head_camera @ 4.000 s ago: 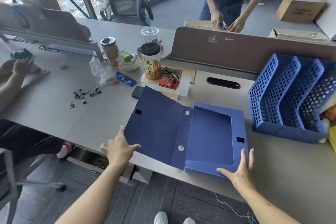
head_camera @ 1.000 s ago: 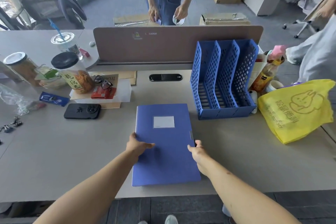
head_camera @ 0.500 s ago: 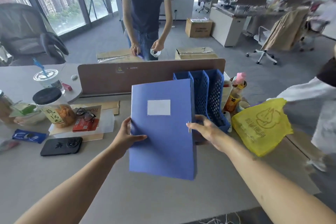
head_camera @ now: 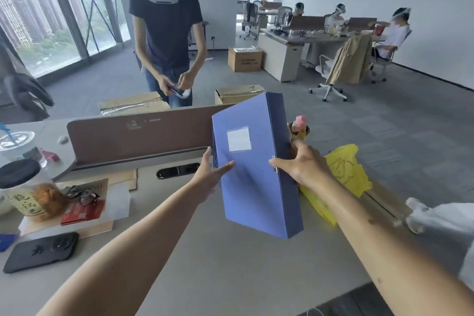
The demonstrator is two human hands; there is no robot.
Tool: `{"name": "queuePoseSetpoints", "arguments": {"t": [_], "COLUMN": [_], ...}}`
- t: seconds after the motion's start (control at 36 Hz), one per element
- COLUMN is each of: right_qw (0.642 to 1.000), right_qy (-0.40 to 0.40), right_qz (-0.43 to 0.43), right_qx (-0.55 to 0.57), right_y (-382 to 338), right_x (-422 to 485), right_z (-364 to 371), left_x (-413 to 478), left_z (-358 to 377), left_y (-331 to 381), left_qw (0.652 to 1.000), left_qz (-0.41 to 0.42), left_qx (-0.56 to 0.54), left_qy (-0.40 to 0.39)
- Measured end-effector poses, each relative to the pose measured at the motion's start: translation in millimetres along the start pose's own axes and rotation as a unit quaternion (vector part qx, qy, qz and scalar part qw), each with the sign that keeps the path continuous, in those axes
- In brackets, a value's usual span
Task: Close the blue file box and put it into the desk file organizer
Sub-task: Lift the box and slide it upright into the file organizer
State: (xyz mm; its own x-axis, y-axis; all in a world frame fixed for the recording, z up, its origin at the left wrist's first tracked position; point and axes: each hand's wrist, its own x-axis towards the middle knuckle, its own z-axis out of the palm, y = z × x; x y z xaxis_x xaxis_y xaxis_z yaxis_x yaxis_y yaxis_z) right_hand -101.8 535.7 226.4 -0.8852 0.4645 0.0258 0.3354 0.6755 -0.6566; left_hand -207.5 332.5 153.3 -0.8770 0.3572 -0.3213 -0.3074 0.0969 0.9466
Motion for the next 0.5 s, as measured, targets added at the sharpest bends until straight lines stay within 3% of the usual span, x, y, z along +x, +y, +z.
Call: {"name": "queuePoseSetpoints", "arguments": {"t": [0.19,0.5], "right_qw": [0.996,0.992], "right_qy": [0.067,0.094], "right_qz": [-0.001,-0.05], "right_qx": [-0.062,-0.06], "right_y": [-12.7,-25.6], "right_x": [4.5,21.3], "right_z": [12.3,52.4], "left_x": [15.8,45.0], "left_z": [30.1,19.8], "left_y": [46.8,69.7], "left_qw": [0.995,0.996], "left_qz": [0.001,0.024], "left_qx": [-0.081,-0.032], "left_qy": [-0.059,-0.084]}}
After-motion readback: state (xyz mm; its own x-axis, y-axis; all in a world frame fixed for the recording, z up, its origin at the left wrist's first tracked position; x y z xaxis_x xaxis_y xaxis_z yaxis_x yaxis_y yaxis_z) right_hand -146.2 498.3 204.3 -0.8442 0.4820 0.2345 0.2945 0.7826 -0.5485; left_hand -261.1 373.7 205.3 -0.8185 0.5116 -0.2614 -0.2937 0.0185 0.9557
